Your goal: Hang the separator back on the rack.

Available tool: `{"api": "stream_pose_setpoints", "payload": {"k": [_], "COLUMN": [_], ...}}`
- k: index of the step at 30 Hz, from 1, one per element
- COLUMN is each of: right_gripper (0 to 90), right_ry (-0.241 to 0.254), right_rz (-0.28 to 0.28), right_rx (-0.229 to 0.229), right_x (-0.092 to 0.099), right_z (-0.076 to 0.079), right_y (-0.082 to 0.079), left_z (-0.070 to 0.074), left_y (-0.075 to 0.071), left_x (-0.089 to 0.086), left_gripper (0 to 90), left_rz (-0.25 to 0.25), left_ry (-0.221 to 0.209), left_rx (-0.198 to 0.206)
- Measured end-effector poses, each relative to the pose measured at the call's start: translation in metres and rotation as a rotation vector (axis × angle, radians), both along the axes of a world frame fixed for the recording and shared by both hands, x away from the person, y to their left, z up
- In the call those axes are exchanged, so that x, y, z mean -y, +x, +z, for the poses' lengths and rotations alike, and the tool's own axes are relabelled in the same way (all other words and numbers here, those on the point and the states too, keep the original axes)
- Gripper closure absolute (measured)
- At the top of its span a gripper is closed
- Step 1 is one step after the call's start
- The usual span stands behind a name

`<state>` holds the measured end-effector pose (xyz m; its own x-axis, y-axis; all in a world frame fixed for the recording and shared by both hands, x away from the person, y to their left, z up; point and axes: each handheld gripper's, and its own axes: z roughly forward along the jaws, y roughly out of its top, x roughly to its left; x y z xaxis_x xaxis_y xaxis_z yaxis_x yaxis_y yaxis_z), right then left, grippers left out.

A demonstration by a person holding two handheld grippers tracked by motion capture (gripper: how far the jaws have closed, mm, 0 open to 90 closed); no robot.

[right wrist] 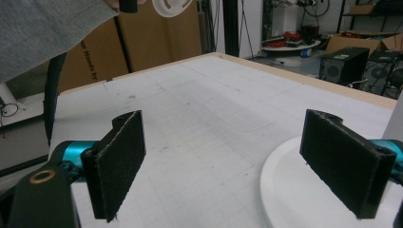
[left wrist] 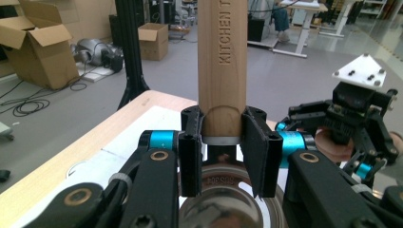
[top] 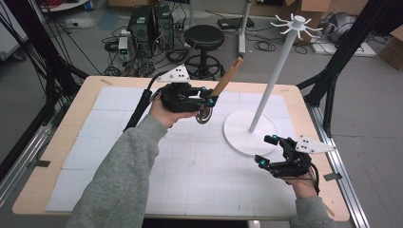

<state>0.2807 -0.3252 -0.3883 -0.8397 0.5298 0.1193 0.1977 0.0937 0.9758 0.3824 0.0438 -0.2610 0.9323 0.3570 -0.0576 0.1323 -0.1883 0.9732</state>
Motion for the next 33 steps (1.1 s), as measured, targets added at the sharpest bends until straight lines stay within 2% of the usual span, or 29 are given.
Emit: {"api": "stream_pose_setpoints", "payload": {"k": [8, 11, 15, 19, 24, 28, 33], "right_gripper": [14.6, 14.6, 14.5, 14.5, 14.5, 14.5, 14.5], "right_ry": [0.007, 0.01, 0.011, 0.013, 0.013, 0.015, 0.02], "right_rz": [0.002, 0.0, 0.003, 0.003, 0.005, 0.003, 0.002], "right_rx": [-0.003, -0.002, -0.007, -0.006, -0.004, -0.006, -0.006], "right_x": [0.0, 0.001, 0.0, 0.0, 0.0, 0.0, 0.001], "right_z": [0.0, 0.0, 0.0, 0.0, -0.001, -0.001, 0.0], "right_y": [0.0, 0.0, 0.0, 0.001, 0.002, 0.002, 0.002], "left_z": [0.013, 0.016, 0.02, 0.024, 0.029, 0.035, 0.044], "left_y": [0.005, 0.006, 0.007, 0.009, 0.009, 0.011, 0.012], "left_x": [0.009, 0.014, 0.02, 0.027, 0.031, 0.035, 0.042], "left_gripper": [69.4, 69.3, 69.4, 69.4, 69.3, 69.4, 69.4], "left_rz": [0.006, -0.003, -0.027, -0.013, -0.028, -0.022, -0.021], "left_ry": [-0.024, -0.017, -0.031, -0.032, -0.05, -0.041, -0.053], "left_rx": [0.01, 0.019, 0.028, 0.034, 0.053, 0.062, 0.069]}}
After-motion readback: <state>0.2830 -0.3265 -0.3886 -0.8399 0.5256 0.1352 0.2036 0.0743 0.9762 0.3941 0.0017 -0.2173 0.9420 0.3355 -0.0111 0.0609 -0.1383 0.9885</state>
